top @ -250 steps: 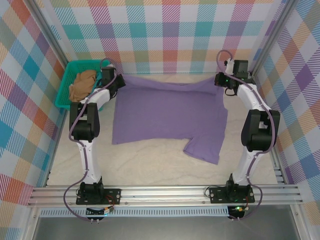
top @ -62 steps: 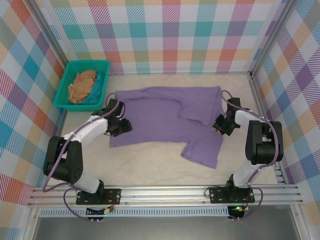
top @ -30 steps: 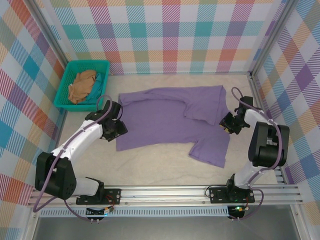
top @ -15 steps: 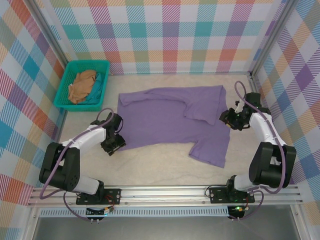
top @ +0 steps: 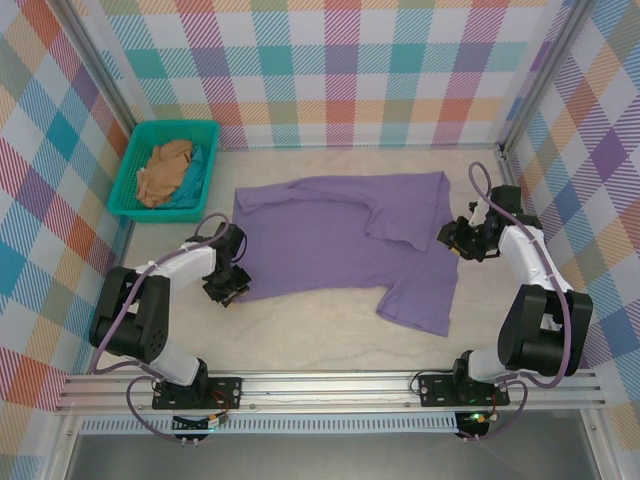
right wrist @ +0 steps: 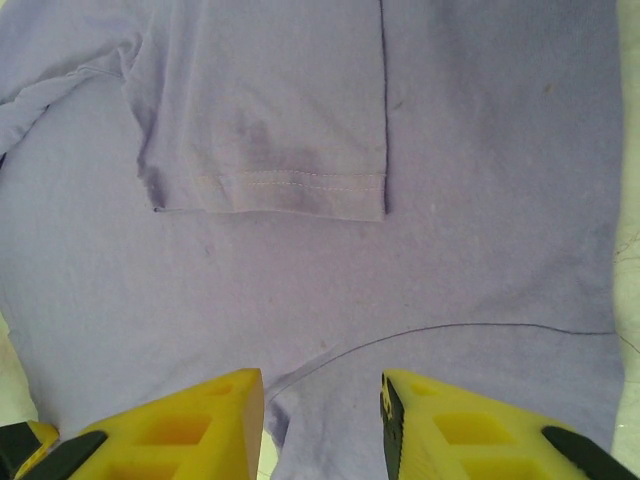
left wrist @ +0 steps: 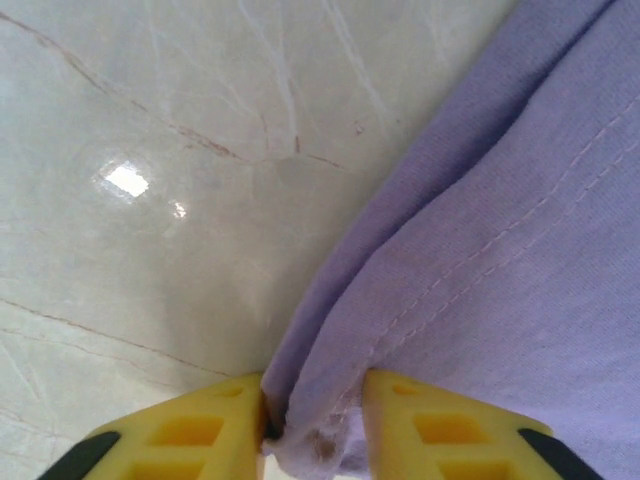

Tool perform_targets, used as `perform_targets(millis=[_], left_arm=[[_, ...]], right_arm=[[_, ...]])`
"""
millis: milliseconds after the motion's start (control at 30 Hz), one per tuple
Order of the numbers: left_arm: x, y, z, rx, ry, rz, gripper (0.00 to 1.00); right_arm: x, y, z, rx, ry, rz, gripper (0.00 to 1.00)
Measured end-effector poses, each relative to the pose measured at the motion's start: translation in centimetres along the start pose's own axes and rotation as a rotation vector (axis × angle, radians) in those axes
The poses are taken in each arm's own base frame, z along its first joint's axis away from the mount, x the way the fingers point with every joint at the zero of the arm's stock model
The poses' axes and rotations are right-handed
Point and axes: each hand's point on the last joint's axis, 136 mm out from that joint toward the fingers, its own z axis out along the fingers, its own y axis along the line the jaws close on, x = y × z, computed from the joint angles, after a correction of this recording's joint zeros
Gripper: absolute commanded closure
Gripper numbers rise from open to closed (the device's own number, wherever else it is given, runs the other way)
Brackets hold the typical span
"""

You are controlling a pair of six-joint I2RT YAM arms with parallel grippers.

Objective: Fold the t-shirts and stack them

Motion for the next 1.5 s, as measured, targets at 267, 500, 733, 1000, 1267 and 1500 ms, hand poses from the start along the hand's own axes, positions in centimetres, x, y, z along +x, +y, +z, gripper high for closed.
perform_targets(millis=[267,500,733,1000,1267,1500], left_arm=[[-0.4,-0.1,-0.2,-0.045,0.034,0.03,1.0],[-0.7,-0.1,-0.3,-0.038,0.055,0.065,1.0],[-2.8,-1.7,-0.7,0.018,-0.006,0.115,1.0],[-4.4,-3.0,-1.8,0.074,-0.085,0.164,1.0],[-4.4,-3.8,-2.2,0.139,-0.109,0.188,1.0],[-3.7,-3.7,-1.6,0.17,-0.097,0.191,1.0]], right_arm=[[-0.7,1.9,-2.0,-0.041,-0.034,-0.075,0.62],[-2.0,7.8,-8.2,-0.148,-0.189,-0.274,0.59],[-1.0,16.0,-16.8,-0.333,-0.373,-0.593,0.51],[1.6,19.6,-21.3,-0.346,-0.436,-0.964,0.4],[9.9,16.1,-16.9,-0.218,-0.223,-1.463,0.43],[16.4,2.1,-6.6,0.113,0.38,-1.783,0.45]])
